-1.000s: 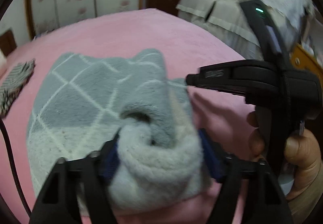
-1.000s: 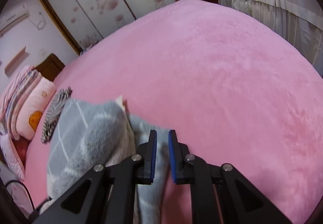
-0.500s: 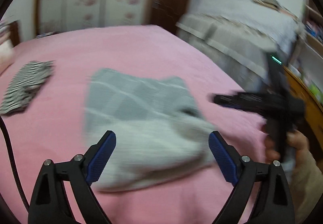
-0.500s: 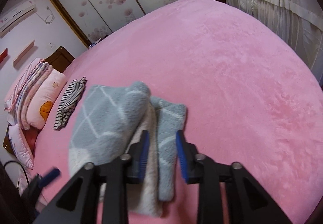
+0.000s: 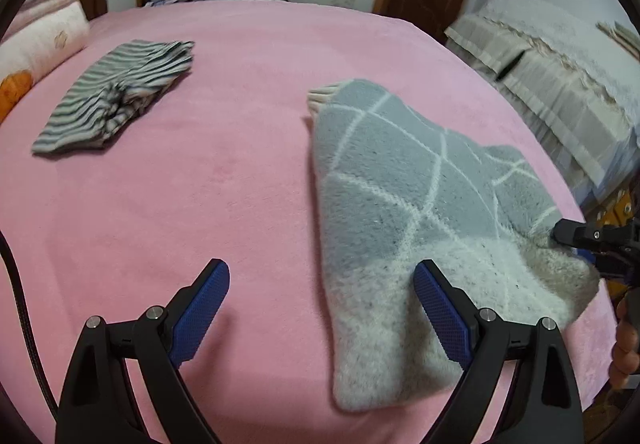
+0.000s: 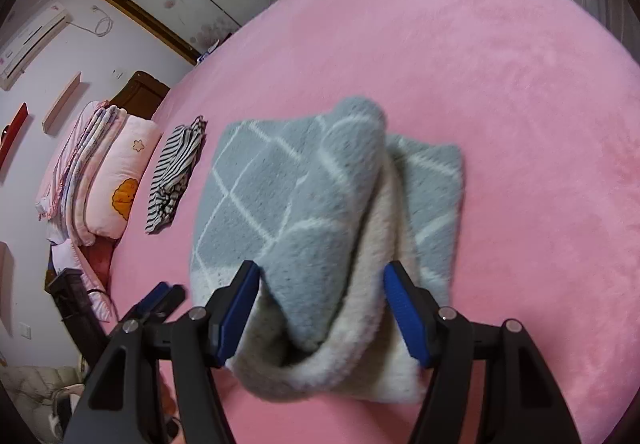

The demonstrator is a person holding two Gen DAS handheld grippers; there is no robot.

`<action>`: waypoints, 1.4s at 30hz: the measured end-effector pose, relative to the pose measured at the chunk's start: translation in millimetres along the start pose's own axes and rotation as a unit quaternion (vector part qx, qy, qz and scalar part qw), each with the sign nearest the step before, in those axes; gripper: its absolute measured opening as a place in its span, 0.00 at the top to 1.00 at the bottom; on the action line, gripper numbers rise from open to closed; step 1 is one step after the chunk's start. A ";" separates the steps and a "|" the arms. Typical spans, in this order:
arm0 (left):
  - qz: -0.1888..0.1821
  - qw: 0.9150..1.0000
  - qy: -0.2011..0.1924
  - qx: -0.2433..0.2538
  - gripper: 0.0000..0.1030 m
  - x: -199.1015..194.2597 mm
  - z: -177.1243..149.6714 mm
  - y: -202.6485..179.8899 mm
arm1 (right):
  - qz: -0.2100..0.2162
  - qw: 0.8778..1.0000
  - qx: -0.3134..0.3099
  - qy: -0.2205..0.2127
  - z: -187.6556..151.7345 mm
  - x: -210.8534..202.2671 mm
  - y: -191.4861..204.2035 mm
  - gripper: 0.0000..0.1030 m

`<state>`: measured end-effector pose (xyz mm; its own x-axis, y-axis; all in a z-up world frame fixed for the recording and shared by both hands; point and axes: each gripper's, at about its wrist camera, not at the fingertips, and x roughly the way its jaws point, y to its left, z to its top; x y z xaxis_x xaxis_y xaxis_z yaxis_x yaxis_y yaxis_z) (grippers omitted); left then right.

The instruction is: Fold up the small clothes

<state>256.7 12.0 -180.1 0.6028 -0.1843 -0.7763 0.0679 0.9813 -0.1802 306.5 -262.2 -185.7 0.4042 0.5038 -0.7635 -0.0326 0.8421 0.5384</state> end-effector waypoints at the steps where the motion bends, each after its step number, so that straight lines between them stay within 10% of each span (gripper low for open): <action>1: 0.001 1.000 -0.002 0.006 0.10 2.0 1.0 -2.8 | -0.006 1.000 -0.003 0.004 -0.1 2.4 2.8 0.32; 6: 0.008 0.999 -0.009 0.034 0.10 6.4 7.9 -17.7 | -0.056 0.997 -0.043 0.010 -3.6 10.3 22.0 0.33; 8: 0.010 0.999 -0.008 0.042 0.10 7.4 11.6 -22.0 | -0.087 0.993 -0.076 0.009 -8.2 11.7 29.4 0.60; 14: 0.006 0.998 -0.007 0.062 0.10 7.2 15.6 -32.6 | -0.100 0.991 -0.069 -0.046 -26.4 -15.7 12.5 0.73; 24: -0.003 0.992 -0.005 0.130 0.07 11.9 -1.1 -65.3 | -0.130 0.988 -0.029 -0.080 -59.5 -16.6 -29.7 0.75; 42: -0.047 0.996 0.048 0.062 0.01 17.2 2.7 -38.4 | -0.185 0.974 -0.101 -0.085 -58.9 -22.2 -4.9 0.53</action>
<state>266.7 -28.7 -184.9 0.5107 -0.2735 -0.8151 0.2219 0.9579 -0.1823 243.8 -266.2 -192.4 0.5666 0.1338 -0.8130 -0.0275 0.9892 0.1437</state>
